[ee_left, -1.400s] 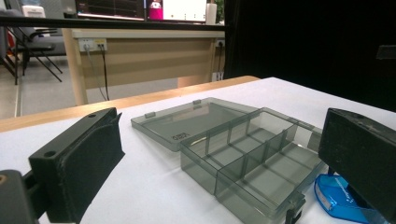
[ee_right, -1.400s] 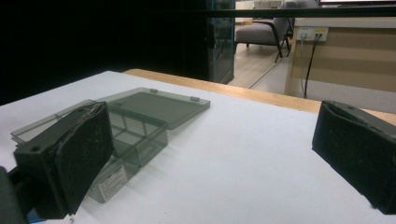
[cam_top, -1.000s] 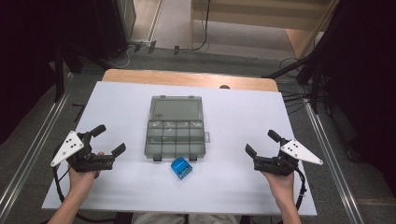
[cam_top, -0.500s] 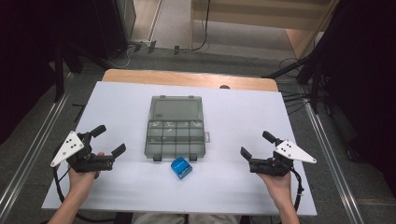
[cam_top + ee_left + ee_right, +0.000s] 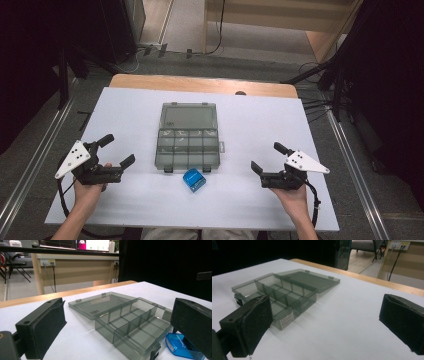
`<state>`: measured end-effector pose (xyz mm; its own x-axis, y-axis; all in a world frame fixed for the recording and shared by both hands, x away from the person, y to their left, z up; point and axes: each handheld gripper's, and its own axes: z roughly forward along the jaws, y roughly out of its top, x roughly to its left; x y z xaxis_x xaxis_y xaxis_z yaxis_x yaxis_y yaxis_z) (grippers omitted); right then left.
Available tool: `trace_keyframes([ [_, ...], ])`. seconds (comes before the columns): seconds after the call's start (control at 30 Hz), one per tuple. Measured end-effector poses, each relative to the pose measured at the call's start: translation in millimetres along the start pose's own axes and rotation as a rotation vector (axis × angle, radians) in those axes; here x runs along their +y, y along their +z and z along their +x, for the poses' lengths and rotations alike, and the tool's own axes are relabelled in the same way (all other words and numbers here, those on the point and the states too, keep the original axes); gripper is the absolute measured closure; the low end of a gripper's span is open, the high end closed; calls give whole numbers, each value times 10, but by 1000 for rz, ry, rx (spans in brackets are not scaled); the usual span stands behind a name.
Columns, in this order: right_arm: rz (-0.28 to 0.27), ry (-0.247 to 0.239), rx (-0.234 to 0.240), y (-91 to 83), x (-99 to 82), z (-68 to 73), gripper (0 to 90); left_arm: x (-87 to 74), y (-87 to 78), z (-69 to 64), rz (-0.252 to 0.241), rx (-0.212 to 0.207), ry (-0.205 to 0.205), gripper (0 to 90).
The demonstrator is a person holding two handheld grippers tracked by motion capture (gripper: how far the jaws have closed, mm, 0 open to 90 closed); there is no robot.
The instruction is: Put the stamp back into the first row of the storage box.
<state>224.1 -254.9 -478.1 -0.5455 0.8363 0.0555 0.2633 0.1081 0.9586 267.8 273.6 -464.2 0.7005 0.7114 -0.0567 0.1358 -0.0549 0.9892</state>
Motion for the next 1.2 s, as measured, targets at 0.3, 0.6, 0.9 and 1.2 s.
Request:
trace_keyframes([
  [0.3, 55, -42, 21, 92, -10, 115, 0, 0, -1, -2, 1, -1, 1, 0],
  [0.6, 117, -82, 54, 179, -15, 225, 0, -2, 5, -3, 6, -5, 4, 0],
  [0.9, 143, -95, 84, 249, 29, 331, 0, -3, 8, -4, 8, -4, 5, 0],
  [1.2, 211, -137, 121, 380, 135, 528, 0, -1, 1, -5, 1, -2, 2, 0],
])
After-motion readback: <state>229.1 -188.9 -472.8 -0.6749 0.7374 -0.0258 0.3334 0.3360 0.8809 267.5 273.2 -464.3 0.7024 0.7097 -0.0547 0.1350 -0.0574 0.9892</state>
